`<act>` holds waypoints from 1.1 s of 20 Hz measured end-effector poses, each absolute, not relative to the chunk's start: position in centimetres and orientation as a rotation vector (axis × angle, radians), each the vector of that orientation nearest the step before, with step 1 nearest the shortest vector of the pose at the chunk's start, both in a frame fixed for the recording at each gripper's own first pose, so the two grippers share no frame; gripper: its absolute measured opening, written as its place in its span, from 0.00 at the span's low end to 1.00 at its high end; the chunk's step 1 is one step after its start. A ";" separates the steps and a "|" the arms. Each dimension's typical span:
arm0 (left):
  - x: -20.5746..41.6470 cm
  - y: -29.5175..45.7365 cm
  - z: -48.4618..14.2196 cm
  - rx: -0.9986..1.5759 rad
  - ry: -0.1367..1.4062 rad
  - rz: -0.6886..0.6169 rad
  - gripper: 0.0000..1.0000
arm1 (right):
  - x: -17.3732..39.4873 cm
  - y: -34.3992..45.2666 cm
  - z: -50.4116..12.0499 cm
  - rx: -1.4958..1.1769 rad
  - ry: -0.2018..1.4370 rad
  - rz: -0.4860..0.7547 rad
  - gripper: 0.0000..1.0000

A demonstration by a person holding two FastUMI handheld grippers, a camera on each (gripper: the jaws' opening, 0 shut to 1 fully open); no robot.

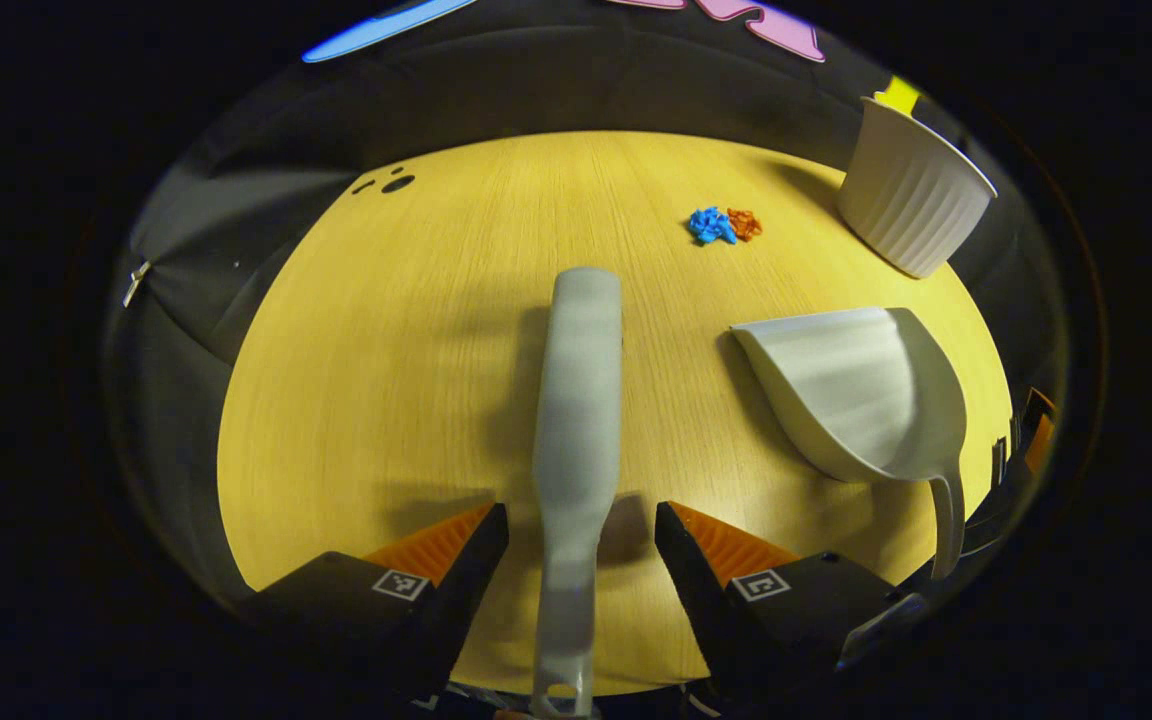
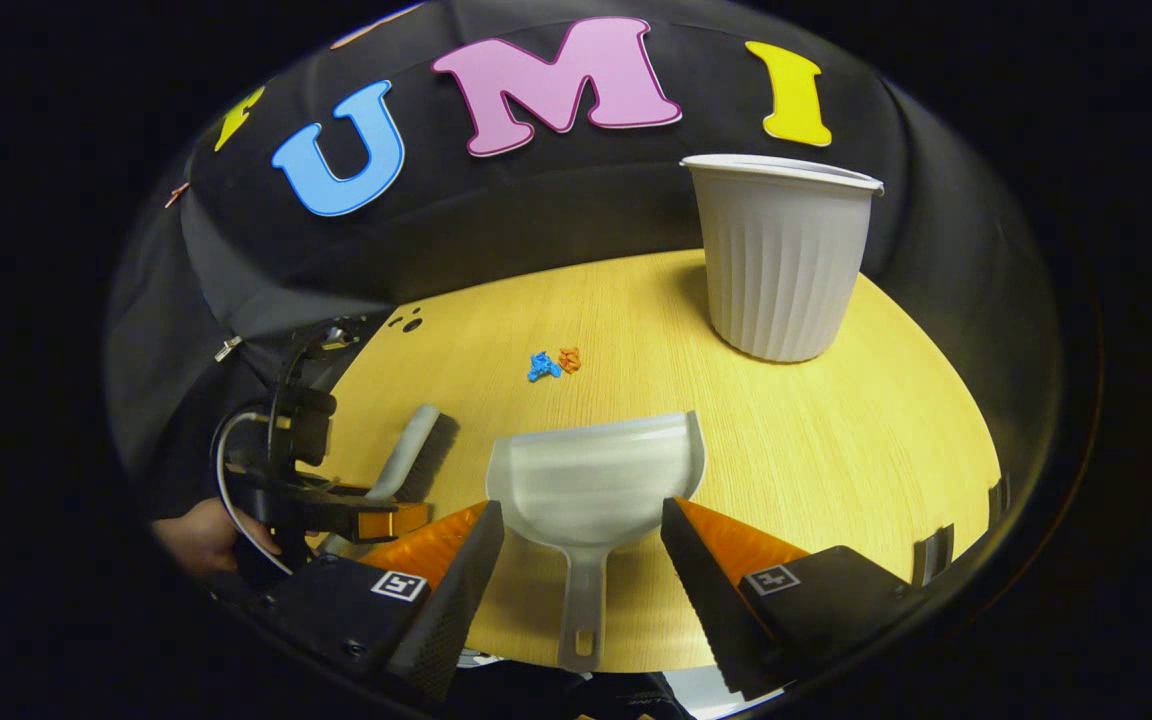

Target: Pick up the small broom and dustpan from the desktop, sweep the trash into the dustpan with the broom, and then empty the trash into the garbage bin.

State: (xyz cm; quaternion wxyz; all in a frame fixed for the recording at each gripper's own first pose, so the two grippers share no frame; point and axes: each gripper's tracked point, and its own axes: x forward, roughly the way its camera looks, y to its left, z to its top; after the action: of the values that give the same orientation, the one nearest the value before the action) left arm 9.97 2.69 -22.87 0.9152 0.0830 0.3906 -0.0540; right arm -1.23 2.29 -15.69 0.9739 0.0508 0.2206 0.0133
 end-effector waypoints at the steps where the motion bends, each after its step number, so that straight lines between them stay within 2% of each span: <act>1: 10.3 2.4 -23.0 0.158 0.810 -0.112 0.94 | -1.1 2.1 -15.9 0.107 0.453 0.026 0.99; 5: 11.1 2.3 -23.4 0.156 0.799 -0.107 0.90 | -0.7 1.5 -16.9 0.119 0.484 0.018 0.99; 11: 11.5 2.5 -23.5 0.146 0.784 -0.095 0.69 | -0.4 1.6 -18.5 0.157 0.539 0.010 0.99; 12: 11.6 2.6 -23.6 0.143 0.772 -0.090 0.58 | -0.4 1.6 -18.7 0.162 0.550 0.006 0.99; 13: 11.5 2.6 -23.2 0.137 0.763 -0.090 0.52 | -0.5 1.7 -19.2 0.170 0.571 -0.001 0.99; 14: 11.5 2.6 -23.6 0.136 0.759 -0.087 0.39 | -0.6 1.9 -19.3 0.189 0.591 0.001 0.99; 17: 11.7 2.4 -23.6 0.130 0.744 -0.083 0.36 | -0.8 2.7 -19.6 0.214 0.610 0.010 0.99; 22: 11.7 2.7 -23.2 0.096 0.668 -0.101 0.26 | -1.6 2.0 -21.1 0.207 0.672 -0.030 0.99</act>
State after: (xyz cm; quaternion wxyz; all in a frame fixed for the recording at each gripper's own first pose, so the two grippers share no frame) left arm 11.70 2.67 -23.23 0.9424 0.0471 0.3274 -0.0493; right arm -1.56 1.99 -21.06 0.9387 0.1016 0.3292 -0.0149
